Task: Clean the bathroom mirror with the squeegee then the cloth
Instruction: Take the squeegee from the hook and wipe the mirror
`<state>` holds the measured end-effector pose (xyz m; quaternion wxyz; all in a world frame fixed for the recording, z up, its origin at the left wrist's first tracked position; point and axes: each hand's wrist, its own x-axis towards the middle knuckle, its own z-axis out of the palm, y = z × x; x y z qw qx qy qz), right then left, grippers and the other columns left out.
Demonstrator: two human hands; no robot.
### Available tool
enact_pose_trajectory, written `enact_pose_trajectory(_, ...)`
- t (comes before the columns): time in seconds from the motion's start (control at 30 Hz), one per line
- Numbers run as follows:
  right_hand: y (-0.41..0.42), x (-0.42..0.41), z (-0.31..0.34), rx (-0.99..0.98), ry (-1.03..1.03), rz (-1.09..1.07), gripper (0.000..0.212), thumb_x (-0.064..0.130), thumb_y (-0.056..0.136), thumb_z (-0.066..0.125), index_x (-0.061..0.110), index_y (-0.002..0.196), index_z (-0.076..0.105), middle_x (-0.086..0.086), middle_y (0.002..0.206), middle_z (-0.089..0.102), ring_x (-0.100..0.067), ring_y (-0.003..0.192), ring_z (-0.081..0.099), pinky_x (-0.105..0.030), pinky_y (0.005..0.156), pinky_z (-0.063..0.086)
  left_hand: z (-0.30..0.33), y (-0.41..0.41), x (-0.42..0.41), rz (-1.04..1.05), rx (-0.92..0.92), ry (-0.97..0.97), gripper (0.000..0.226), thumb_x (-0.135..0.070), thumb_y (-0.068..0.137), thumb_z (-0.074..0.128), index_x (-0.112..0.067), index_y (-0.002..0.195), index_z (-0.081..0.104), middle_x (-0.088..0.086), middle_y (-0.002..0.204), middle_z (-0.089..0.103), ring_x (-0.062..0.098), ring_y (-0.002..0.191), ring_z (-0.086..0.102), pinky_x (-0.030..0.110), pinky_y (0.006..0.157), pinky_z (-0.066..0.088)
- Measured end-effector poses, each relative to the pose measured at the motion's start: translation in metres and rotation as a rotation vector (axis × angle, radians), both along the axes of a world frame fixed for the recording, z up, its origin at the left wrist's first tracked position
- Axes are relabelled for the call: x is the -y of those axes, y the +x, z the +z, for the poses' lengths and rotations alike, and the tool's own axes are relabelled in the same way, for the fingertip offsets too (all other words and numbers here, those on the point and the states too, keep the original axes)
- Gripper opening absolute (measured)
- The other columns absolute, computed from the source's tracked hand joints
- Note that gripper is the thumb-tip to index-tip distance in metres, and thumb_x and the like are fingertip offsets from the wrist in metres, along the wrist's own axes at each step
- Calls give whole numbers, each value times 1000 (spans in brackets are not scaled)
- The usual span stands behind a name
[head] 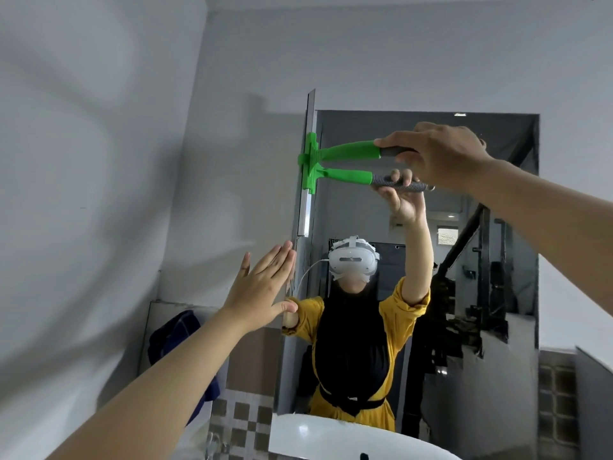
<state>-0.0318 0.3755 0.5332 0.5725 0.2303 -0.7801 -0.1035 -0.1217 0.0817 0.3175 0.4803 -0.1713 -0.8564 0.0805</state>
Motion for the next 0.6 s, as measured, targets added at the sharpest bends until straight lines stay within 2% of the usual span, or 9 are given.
enact_pose_trajectory(0.13, 9, -27, -5, 15, -66, -7, 37, 29, 94, 51, 42, 129, 50, -7, 97, 58, -25, 83, 55, -35, 68, 40, -1, 4, -4, 9, 0, 13, 97, -68, 76, 35, -16, 143, -12, -3, 150, -22, 21, 138, -21, 50, 109, -10)
enact_pose_trajectory(0.27, 17, -52, -16, 35, -119, -8, 37, 28, 94, 51, 42, 129, 51, -8, 100, 60, -30, 90, 58, -38, 72, 44, -1, 8, -9, 60, 8, 28, 99, -66, 80, 40, -16, 142, -19, -2, 148, -27, 20, 137, -25, 49, 110, -11)
enact_pose_trajectory(0.5, 35, -98, -33, 24, -226, -79, 37, 26, 94, 50, 43, 128, 50, -11, 106, 61, -34, 93, 57, -37, 70, 45, -3, 14, -21, 164, -16, 32, 98, -65, 81, 43, -17, 142, -18, -2, 149, -26, 17, 139, -22, 48, 108, -16)
enact_pose_trajectory(0.6, 43, -120, -43, 22, -304, -97, 36, 25, 95, 49, 41, 128, 50, -13, 105, 63, -34, 87, 56, -40, 70, 49, -3, 11, -25, 125, -64, 78, 90, -48, 86, 54, -13, 144, -5, 2, 153, -12, 9, 132, -33, 38, 101, -32)
